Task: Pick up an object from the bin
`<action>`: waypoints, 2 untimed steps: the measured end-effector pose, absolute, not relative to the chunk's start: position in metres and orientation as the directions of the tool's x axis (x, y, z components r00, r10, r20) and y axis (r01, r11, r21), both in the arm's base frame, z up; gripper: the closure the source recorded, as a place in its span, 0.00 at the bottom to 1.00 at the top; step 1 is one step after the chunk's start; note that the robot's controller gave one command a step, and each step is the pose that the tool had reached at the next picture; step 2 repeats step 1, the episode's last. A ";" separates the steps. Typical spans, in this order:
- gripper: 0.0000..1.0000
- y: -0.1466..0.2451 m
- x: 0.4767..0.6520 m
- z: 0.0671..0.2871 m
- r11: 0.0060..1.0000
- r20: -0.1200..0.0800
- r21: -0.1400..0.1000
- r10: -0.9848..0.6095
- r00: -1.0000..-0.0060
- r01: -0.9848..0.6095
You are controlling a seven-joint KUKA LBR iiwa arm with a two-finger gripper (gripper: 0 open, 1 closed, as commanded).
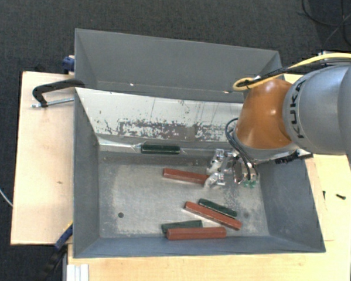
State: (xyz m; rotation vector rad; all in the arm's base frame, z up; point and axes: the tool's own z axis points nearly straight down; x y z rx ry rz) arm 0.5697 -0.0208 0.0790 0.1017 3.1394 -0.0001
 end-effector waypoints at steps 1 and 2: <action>1.00 -0.019 0.561 0.239 0.998 -0.010 0.001 0.061 -0.998 0.061; 1.00 -0.019 0.561 0.239 0.998 -0.010 0.001 0.061 -0.998 0.061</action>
Offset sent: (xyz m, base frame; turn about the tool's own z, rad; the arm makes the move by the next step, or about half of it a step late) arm 0.0000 0.0000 0.0000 0.0000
